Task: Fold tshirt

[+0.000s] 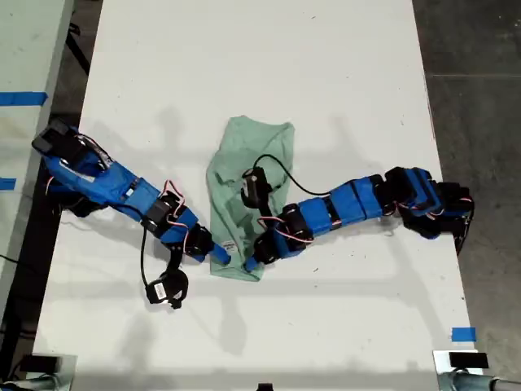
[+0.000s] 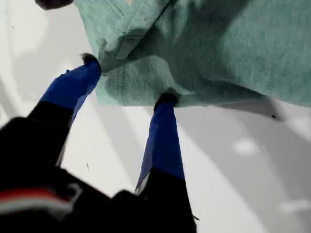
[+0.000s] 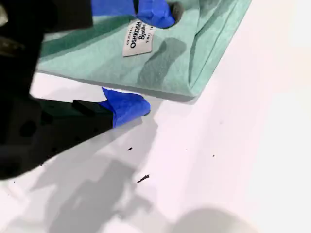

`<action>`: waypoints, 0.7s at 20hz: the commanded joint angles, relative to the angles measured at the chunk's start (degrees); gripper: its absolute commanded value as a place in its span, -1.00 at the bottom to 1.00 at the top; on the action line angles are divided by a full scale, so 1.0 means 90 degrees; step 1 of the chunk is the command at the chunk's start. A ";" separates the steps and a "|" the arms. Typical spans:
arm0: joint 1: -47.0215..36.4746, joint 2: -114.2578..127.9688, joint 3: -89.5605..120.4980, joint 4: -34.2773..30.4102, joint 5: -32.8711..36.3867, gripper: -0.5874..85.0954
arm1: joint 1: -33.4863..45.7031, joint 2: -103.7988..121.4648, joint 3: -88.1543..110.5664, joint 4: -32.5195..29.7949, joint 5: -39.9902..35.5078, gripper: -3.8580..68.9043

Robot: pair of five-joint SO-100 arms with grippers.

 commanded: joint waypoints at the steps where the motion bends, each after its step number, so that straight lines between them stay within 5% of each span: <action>1: -0.0117 -0.0039 -0.0488 -0.0264 0.0059 -0.43 | 0.0049 0.0059 -0.0488 -0.0244 -0.0059 -0.19; 10: -0.0254 -0.0742 -0.1055 -0.0117 0.0342 -0.54 | -0.0117 -0.0391 -0.0518 -0.0488 0.0068 -0.25; 14: -0.0273 -0.1133 -0.1875 0.0586 0.0596 -0.73 | -0.0186 -0.0439 -0.0518 -0.0479 0.0107 -0.26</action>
